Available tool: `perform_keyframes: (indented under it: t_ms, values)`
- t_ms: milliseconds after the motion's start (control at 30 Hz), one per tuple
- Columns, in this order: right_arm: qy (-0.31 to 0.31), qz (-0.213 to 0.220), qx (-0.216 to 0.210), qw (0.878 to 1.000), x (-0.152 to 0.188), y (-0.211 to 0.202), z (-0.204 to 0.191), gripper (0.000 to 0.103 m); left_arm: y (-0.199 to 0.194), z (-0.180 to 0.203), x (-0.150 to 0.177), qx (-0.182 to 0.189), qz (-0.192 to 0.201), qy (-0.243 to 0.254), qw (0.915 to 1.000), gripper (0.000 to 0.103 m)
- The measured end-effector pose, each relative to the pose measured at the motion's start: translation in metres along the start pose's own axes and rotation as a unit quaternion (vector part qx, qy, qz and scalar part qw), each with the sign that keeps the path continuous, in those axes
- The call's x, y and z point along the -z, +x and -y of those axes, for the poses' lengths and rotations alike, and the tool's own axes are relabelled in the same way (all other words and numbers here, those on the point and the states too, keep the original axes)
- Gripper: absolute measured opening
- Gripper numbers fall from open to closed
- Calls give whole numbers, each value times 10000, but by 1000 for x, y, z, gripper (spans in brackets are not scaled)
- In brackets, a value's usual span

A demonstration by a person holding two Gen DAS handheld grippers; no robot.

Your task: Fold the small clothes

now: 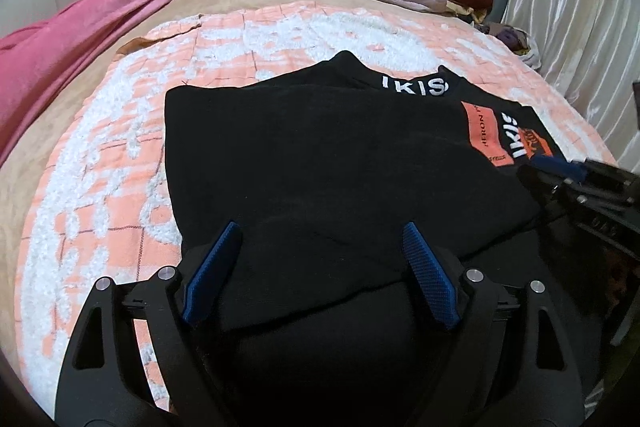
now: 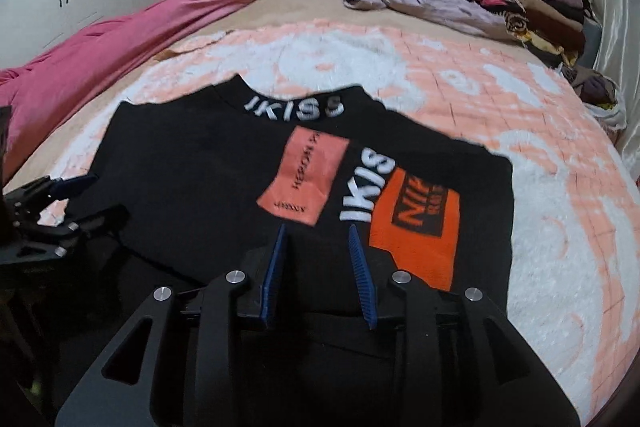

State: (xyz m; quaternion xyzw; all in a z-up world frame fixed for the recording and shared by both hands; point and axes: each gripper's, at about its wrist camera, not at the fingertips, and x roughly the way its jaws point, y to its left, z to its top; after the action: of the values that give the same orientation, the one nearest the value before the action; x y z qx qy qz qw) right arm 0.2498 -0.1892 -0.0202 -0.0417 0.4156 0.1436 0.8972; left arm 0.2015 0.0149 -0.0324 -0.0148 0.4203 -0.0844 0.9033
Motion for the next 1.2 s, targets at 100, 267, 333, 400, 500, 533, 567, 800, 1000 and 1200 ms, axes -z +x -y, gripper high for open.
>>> perform_keyframes:
  t_ms: [100,267,333,400,500,533,567,800,1000,1200]
  values:
    - [1,-29,39,10000,2,5,1,31,0,-1,1,13,9,3,10000,77]
    - [-8,1,79,10000,4,4,0,31,-6,-1,1,47,98,-18,9999,77]
    - [108,80,-16,9999,4,-3,2,33,-9,-2,1,87,126,-49,9999,77]
    - [269,150,-113,9995,5,-10,5,34,-9,-3,1,91,125,-73,9999,77]
    - [332,192,-89,9992,9,-17,5,37,-12,-5,1,120,153,-123,9997,77]
    - [345,202,-73,9992,10,-19,5,40,-14,-5,2,133,169,-132,9997,77]
    - [367,209,-76,9991,11,-21,5,41,-15,-5,2,140,183,-136,9996,77]
    - [438,232,-143,9987,17,-31,5,56,-23,-8,5,101,237,-192,9995,77]
    - [522,287,-145,9981,21,-40,6,64,-36,-15,10,25,353,-286,9990,78]
    - [563,370,-107,9977,23,-49,8,76,-47,-16,15,-29,455,-324,9984,88]
